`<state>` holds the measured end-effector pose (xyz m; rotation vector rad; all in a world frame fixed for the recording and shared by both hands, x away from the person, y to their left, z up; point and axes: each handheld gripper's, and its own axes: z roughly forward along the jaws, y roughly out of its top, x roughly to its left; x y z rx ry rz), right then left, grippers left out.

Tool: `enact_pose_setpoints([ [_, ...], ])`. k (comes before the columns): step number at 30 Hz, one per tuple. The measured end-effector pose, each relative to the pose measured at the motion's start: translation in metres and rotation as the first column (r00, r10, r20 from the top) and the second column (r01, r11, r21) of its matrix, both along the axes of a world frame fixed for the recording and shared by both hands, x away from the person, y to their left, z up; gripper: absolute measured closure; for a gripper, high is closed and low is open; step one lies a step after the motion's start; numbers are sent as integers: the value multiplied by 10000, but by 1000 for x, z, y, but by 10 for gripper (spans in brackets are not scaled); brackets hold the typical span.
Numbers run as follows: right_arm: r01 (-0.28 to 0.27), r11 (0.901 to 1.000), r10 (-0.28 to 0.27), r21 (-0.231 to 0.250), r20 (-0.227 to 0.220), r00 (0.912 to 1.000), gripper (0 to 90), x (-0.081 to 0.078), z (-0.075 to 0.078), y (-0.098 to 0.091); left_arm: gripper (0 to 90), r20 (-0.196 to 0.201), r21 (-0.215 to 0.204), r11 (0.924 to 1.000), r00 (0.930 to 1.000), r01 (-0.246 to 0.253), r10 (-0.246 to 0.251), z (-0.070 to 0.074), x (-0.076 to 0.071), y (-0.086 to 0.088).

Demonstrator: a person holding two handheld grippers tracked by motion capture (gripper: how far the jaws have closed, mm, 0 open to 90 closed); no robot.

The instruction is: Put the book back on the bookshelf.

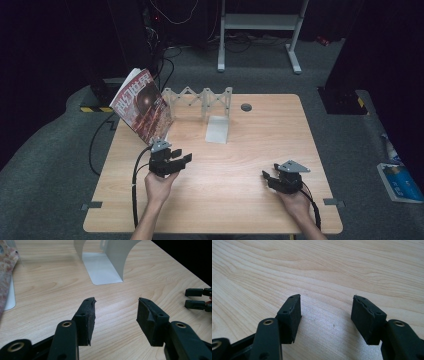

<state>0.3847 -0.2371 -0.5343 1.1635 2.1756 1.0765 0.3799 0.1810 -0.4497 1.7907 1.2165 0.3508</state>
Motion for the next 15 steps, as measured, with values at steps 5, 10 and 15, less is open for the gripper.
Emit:
enact_pose_setpoints([
  [5, -1, 10000, 1, -9, -9, 10000, 411, 0, 0, 0, 487, -63, 105, 9999, 10000, 49, -49, -5, 1, -5],
  [10, -1, 10000, 1, -8, -10, 10000, 411, 0, 0, 0, 487, -116, 150, 9999, 9999, 80, -78, -8, 3, -7],
  [15, 0, 10000, 0, 1, -1, 10000, 411, 0, 0, 0, 487, -175, 228, 9997, 9998, 94, -90, -14, 5, -11],
])
